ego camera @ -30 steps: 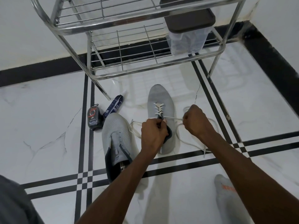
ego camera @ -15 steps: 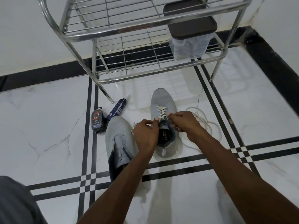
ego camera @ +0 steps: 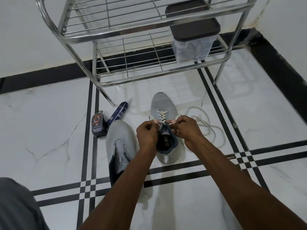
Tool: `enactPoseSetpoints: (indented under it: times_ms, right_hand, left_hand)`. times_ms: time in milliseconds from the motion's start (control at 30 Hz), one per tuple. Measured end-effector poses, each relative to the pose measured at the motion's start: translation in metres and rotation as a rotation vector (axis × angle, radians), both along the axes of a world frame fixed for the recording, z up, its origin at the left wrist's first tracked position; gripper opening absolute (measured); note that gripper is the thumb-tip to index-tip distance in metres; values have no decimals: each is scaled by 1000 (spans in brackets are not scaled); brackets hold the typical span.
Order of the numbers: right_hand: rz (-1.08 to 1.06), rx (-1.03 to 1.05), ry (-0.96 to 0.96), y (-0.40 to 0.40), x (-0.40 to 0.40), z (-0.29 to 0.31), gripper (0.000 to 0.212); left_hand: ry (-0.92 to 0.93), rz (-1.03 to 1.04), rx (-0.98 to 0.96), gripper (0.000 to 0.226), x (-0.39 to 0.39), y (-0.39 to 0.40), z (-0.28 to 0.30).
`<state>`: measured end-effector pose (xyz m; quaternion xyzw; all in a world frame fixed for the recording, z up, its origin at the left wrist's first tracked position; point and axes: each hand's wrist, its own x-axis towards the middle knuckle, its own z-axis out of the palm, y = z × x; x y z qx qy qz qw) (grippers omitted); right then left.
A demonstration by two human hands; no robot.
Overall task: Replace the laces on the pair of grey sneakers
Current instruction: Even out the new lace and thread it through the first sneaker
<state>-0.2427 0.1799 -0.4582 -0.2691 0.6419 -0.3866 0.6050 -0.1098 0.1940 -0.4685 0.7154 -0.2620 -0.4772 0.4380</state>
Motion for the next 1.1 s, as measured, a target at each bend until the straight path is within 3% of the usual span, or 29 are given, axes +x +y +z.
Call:
enactPoseSetpoints:
  times_ms: [100,200,400,533,600,700,833,933,1000,1100]
  right_hand:
    - [19,-11,-50,0,-7,8,10]
    - [32,-66,13,-8,-13,15,16]
    - [-14,-232,106,-32,-13,39,17]
    - [462,-286,285,-35,2,54,20]
    - [699,-305,285,-35,7,65,21]
    - [759,-358,262,-36,7,83,27]
    - [769,-448,452,-43,-7,90,32]
    - [841,-461,589,-51,-21,91,24]
    - [782,-487,662,-53,-28,86,12]
    - [600,-611,696,-45,-26,76,13]
  left_hand:
    - [59,-30,-5,19,1,0,5]
    - [97,-56,-63,20,5,-2,15]
    - [-67,-204,-272,19,23,-12,42]
    - [-218,-363,-443,19,28,-29,72]
    - [-231,-415,-478,19,33,-37,83]
    - [-170,-515,-416,33,37,-40,87]
    - [-157,-677,-209,62,32,-33,80]
    - [-151,-637,-192,70,31,-35,73]
    - [-140,-609,-196,72,29,-38,70]
    - [-108,-579,-194,69,23,-34,66]
